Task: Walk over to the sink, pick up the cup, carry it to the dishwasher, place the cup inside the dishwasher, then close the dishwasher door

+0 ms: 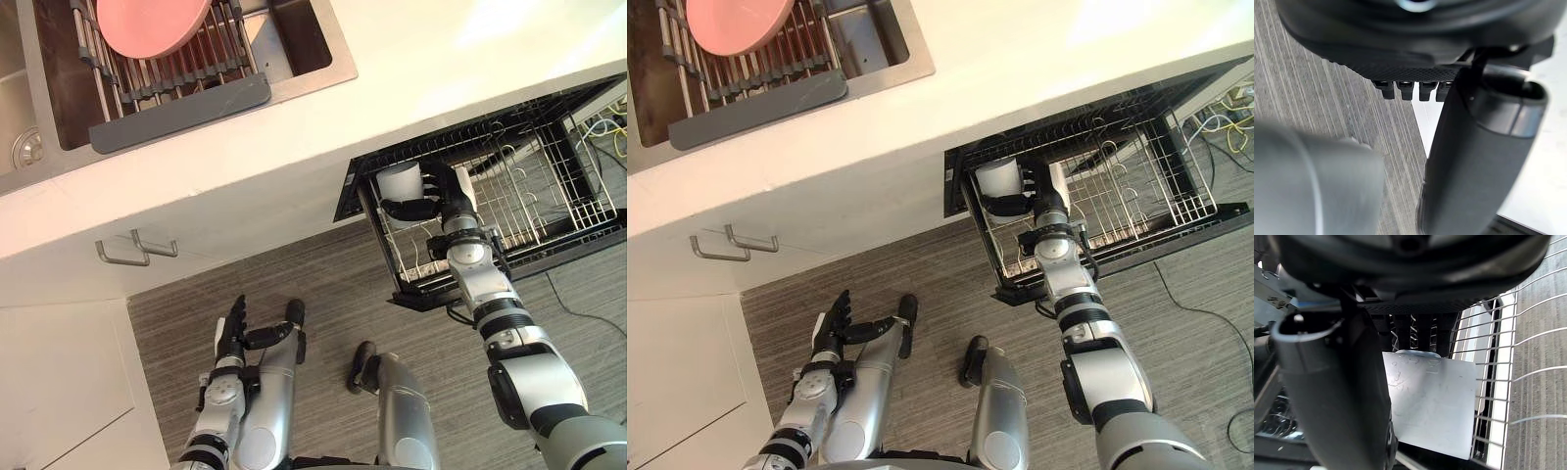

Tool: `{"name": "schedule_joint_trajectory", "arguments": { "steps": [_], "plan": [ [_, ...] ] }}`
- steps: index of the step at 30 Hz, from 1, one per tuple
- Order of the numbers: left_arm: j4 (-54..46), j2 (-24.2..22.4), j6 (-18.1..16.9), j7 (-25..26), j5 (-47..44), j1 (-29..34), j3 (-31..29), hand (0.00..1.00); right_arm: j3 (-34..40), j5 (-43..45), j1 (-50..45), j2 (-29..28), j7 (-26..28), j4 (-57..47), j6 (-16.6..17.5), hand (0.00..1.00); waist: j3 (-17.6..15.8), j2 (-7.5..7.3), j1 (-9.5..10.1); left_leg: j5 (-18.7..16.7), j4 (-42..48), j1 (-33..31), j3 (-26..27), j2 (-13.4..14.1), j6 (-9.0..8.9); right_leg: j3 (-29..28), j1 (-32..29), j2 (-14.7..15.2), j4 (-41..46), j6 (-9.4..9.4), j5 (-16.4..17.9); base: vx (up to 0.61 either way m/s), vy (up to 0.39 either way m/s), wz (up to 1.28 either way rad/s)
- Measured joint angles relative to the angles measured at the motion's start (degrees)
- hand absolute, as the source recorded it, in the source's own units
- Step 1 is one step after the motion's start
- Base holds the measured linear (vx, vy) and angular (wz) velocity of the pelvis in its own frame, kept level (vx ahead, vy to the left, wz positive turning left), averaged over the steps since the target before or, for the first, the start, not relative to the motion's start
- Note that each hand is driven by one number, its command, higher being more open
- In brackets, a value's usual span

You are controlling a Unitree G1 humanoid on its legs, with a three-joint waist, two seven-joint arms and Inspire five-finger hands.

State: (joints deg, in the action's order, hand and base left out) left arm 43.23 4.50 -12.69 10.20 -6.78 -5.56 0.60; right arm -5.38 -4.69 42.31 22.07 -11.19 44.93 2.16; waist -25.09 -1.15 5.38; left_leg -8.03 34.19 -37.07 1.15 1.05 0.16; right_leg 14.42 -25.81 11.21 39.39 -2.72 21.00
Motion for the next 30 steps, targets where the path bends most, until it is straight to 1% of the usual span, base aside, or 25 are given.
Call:
{"name": "schedule_joint_trajectory", "arguments": {
  "steps": [5, 9, 12, 17, 19, 24, 27, 29, 30],
  "plan": [
    [0.94, -0.12, 0.0, 0.99, -0.05, -0.56, 0.03, 1.0, 0.71, -0.06, 1.43, -1.25, -0.56, 2.2, -0.99, 1.0, 0.0, 0.0, -0.17, 0.11, -0.66, 0.43, 0.74, 0.24, 0.15, -0.13, 0.0, 0.0, -0.42, 0.03, -0.03, 0.01, -0.025, -0.04],
    [1.77, -0.2, 0.01, 1.1, -0.05, -1.18, 0.1, 1.0, 0.96, -0.06, 2.29, -2.29, -0.71, 2.27, -1.01, 1.0, 0.01, -0.01, -0.28, 0.32, -1.2, 0.91, 0.96, 0.26, 0.2, -0.27, 0.15, 0.0, -0.75, 0.05, -0.1, 0.0, -0.012, -0.02],
    [2.06, -0.19, 0.01, 1.18, -0.06, -1.26, 0.69, 1.0, 2.83, -0.05, 2.29, -3.83, -1.55, 2.29, -1.03, 1.0, 0.02, -0.03, -0.43, 0.71, -2.07, 2.24, 1.09, 0.25, 0.18, -0.22, 1.21, -0.02, -1.57, 0.04, -0.46, 0.0, 0.0, 0.0],
    [2.33, -0.3, 0.04, 1.19, -0.06, -1.29, 1.35, 1.0, 3.4, 0.08, 0.98, -5.26, -2.59, 0.77, -1.04, 1.0, 0.06, -0.09, -1.07, 2.24, -5.35, 4.83, 1.43, 0.14, 0.0, -0.23, 3.01, -0.21, -3.97, 0.03, -1.74, -0.01, -0.009, -0.01],
    [2.78, -0.07, 0.16, 1.13, -0.06, -1.31, 2.3, 1.0, 5.21, 0.15, -2.03, -6.91, -3.04, -2.92, -1.03, 1.0, 0.06, -0.11, -1.32, 2.86, -6.89, 6.22, 1.53, 0.0, -0.09, -0.23, 4.08, -0.22, -4.87, 0.01, -2.08, 0.0, 0.0, 0.0],
    [4.66, 0.34, 0.88, 1.08, -0.06, -1.23, 2.98, 1.0, 5.22, 0.21, -10.56, -10.18, -3.88, -11.46, -0.83, 1.0, 0.08, -0.32, -1.62, 4.53, -11.61, 10.74, 2.54, -0.11, -0.21, -1.05, 7.02, -0.57, -7.83, 0.07, -3.19, 0.0, -0.021, -0.09],
    [4.73, 0.88, 1.92, 0.97, -0.01, -0.48, 3.77, 1.0, 5.23, 0.6, -18.46, -13.13, -3.92, -19.18, -0.77, 1.0, 0.06, -0.64, -2.32, 5.99, -15.59, 14.29, 3.09, 0.04, -0.37, -1.39, 9.68, -1.24, -11.0, 0.18, -4.44, 0.05, -0.017, -0.11],
    [4.78, 1.48, 2.32, 0.8, 0.06, 0.84, 3.78, 1.0, 5.19, 0.6, -26.1, -16.24, -3.84, -25.61, -0.62, 1.0, 0.56, -1.77, -3.39, 6.73, -18.92, 18.1, 3.34, -0.02, -0.67, -1.38, 13.11, -1.66, -13.85, 0.11, -4.99, 0.07, -0.015, -0.06],
    [4.82, 1.68, 2.34, 0.73, 0.12, 1.12, 3.79, 1.0, 5.18, 0.6, -27.85, -16.83, -3.82, -27.07, -0.42, 1.0, 0.73, -2.07, -3.59, 6.88, -19.64, 18.85, 3.38, -0.02, -0.78, -1.37, 13.82, -1.77, -14.48, 0.1, -5.11, 0.07, -0.02, -0.06]
  ]
}}
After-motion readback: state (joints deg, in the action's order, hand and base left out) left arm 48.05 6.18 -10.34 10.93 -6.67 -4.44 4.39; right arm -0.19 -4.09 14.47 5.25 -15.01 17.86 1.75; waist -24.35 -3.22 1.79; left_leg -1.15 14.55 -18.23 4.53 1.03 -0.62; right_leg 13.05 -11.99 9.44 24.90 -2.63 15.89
